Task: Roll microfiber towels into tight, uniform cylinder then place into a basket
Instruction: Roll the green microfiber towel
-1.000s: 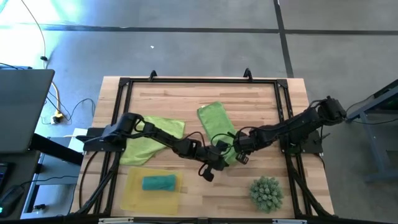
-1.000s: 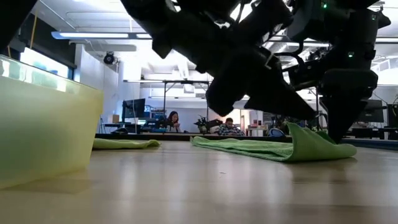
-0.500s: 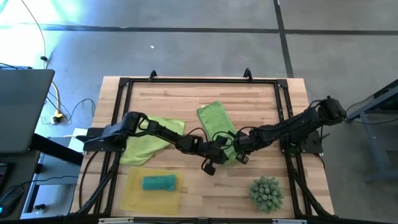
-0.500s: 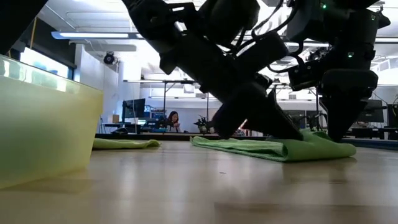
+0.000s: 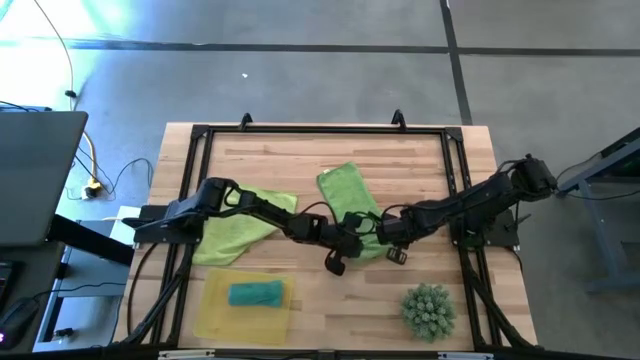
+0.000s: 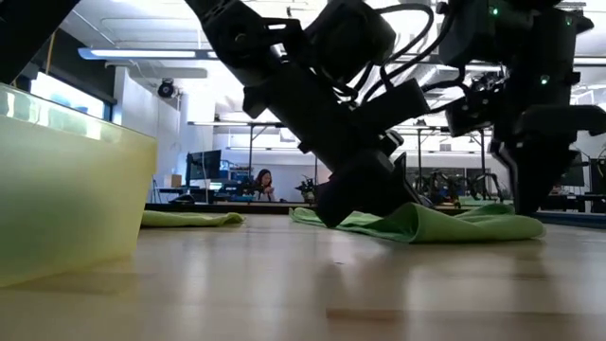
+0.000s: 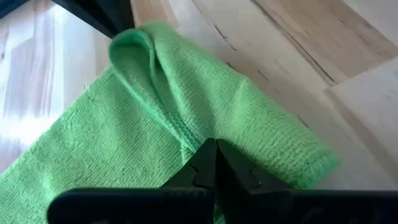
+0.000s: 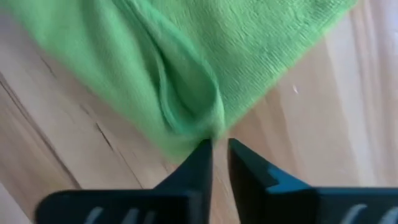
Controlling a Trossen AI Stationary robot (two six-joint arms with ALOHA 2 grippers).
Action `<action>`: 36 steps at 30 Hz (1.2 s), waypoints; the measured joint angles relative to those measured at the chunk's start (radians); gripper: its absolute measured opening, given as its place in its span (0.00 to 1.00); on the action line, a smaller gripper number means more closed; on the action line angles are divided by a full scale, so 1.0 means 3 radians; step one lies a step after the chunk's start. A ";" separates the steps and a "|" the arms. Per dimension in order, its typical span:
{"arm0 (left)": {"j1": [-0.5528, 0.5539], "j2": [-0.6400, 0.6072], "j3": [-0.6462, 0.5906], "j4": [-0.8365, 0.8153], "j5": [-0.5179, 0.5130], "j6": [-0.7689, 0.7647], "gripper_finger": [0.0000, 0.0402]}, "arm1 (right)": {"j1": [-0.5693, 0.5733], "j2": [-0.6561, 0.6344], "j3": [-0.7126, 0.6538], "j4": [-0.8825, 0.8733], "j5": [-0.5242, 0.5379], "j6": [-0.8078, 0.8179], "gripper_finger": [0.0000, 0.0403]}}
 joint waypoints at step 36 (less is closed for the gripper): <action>-0.0036 -0.0006 0.0003 -0.0084 -0.0033 -0.0095 0.00 | 0.0457 0.0000 0.0137 0.0385 0.0362 -0.1281 0.28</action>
